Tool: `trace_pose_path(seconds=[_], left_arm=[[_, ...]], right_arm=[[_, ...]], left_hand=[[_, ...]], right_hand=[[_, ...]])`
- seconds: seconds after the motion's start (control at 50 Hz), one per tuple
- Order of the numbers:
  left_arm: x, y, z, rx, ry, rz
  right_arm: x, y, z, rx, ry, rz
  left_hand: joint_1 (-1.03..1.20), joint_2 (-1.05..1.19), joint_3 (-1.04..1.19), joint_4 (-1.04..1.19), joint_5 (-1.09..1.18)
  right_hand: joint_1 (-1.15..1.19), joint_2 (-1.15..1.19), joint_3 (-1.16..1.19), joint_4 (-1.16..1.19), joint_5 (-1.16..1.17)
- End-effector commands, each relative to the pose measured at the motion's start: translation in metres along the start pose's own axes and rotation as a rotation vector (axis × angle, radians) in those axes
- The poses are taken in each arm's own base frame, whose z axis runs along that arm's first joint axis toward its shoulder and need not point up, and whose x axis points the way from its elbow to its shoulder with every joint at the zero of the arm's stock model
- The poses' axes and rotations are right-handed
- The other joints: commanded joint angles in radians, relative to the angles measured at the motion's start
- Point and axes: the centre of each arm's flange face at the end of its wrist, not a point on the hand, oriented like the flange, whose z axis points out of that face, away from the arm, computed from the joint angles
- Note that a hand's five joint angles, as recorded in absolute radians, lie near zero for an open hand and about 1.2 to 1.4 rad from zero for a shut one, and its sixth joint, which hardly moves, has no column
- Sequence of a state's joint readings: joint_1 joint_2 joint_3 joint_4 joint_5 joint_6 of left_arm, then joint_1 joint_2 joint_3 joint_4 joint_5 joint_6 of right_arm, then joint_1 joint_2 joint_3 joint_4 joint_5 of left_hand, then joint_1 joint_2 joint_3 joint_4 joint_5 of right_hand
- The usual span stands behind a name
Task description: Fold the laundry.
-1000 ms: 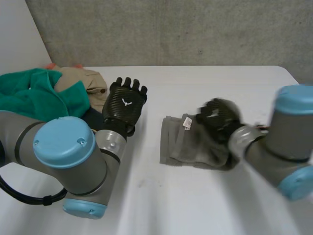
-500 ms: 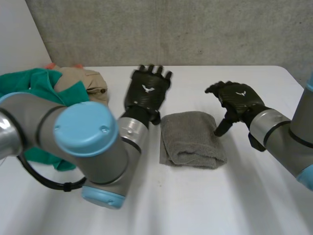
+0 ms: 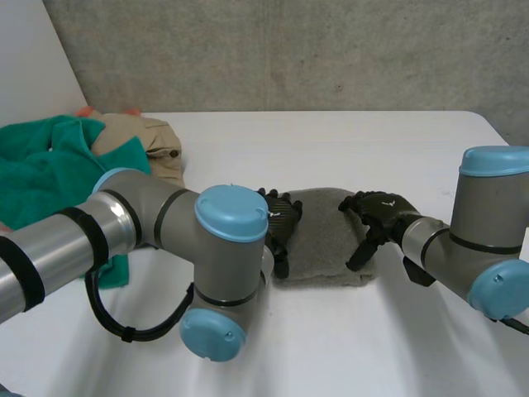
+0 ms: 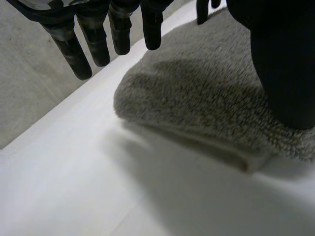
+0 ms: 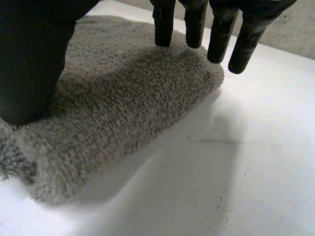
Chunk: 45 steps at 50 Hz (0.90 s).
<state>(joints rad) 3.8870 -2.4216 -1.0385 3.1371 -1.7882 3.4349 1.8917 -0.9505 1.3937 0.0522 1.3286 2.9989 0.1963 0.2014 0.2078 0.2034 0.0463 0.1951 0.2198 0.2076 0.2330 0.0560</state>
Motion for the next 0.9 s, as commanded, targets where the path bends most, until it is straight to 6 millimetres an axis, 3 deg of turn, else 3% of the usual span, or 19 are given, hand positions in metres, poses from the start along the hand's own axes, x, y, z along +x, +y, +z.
trace_pose_path(seconds=[0.02, 0.12, 0.2, 0.26, 0.38, 0.5, 0.8, 0.88, 0.9], left_arm=[[-0.001, -0.008, -0.003, 0.034, 0.034, 0.046], [-0.006, -0.027, -0.007, 0.100, 0.031, 0.033], [-0.016, -0.043, -0.016, 0.139, 0.015, 0.024], [-0.019, -0.045, -0.022, 0.140, 0.015, 0.024], [-0.028, -0.059, -0.042, 0.183, 0.046, 0.015], [-0.028, -0.061, -0.050, 0.216, 0.094, 0.012], [-0.031, -0.053, -0.054, 0.191, 0.092, 0.012], [-0.035, -0.052, -0.052, 0.186, 0.082, 0.009], [-0.035, -0.052, -0.052, 0.186, 0.082, 0.009]], right_arm=[[0.002, -0.002, -0.006, -0.015, 0.005, -0.011], [0.001, -0.011, -0.022, 0.026, 0.015, 0.001], [0.026, -0.016, -0.035, 0.061, 0.087, 0.095], [0.035, -0.004, -0.040, 0.030, 0.100, 0.188], [0.027, 0.024, -0.043, -0.048, 0.076, 0.293], [0.014, 0.047, -0.022, -0.073, -0.025, 0.342], [-0.013, 0.024, -0.001, 0.020, -0.122, 0.391], [-0.014, 0.016, 0.011, 0.054, -0.124, 0.417], [-0.013, 0.012, 0.016, 0.068, -0.124, 0.428]], left_hand=[[0.017, 0.012, 0.006, 0.010, -0.007], [0.017, 0.012, 0.006, 0.010, -0.007], [0.006, 0.000, -0.006, -0.002, -0.019], [0.003, -0.003, -0.009, -0.005, -0.022], [-0.009, -0.014, -0.021, -0.016, -0.034], [-0.003, -0.008, -0.015, -0.010, -0.028], [0.000, -0.006, -0.012, -0.008, -0.025], [0.000, -0.006, -0.012, -0.008, -0.025], [0.000, -0.006, -0.012, -0.008, -0.025]], right_hand=[[-0.021, -0.045, -0.033, -0.058, -0.056], [-0.021, -0.045, -0.033, -0.058, -0.056], [-0.021, -0.045, -0.033, -0.058, -0.056], [-0.021, -0.045, -0.033, -0.058, -0.056], [-0.021, -0.045, -0.033, -0.058, -0.056], [-0.021, -0.045, -0.033, -0.058, -0.056], [-0.021, -0.045, -0.033, -0.058, -0.056], [0.200, 0.176, 0.188, 0.163, 0.165], [0.431, 0.406, 0.418, 0.393, 0.395]])
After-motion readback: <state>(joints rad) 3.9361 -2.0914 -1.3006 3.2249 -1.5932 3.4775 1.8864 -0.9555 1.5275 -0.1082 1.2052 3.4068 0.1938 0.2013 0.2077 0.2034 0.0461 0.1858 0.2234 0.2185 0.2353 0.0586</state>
